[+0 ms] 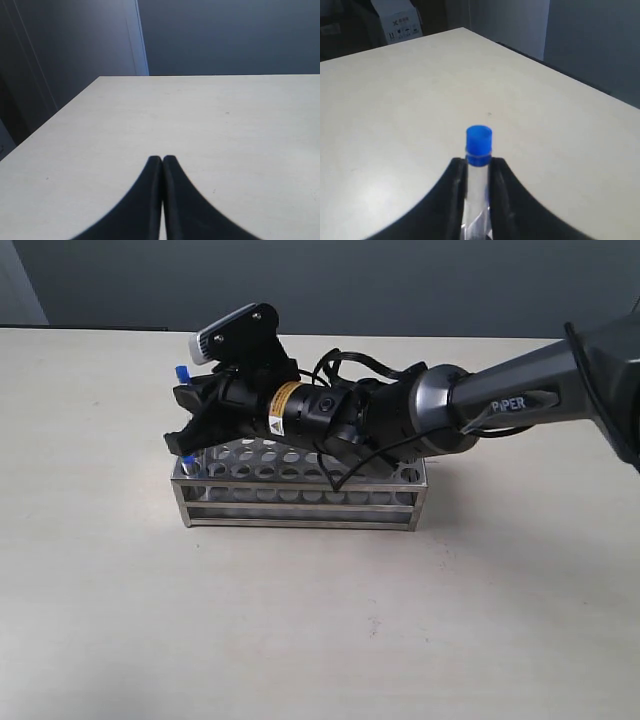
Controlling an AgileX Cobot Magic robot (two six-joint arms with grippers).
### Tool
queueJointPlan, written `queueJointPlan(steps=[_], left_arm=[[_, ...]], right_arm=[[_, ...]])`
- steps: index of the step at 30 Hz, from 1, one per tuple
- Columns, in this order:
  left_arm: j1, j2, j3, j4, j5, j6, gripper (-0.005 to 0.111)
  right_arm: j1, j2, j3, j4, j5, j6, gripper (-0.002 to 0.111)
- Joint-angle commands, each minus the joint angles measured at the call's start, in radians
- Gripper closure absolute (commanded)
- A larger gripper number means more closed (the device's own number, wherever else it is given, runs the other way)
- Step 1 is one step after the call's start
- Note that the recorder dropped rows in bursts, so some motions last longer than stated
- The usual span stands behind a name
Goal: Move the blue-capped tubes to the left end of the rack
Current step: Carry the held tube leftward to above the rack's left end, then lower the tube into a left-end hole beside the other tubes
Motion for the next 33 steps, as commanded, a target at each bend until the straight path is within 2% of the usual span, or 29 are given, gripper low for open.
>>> queueJointPlan(steps=[1,33], left_arm=[[0.001,-0.004,0.005,0.004,-0.012,-0.004,0.106],[0.001,-0.004,0.005,0.004,-0.012,-0.004,0.106]], right_arm=[[0.001,0.005,-0.007,0.002,0.007,0.030,0.108],[0.053,0.014,0.069,-0.018,0.024,0.053,0.108]])
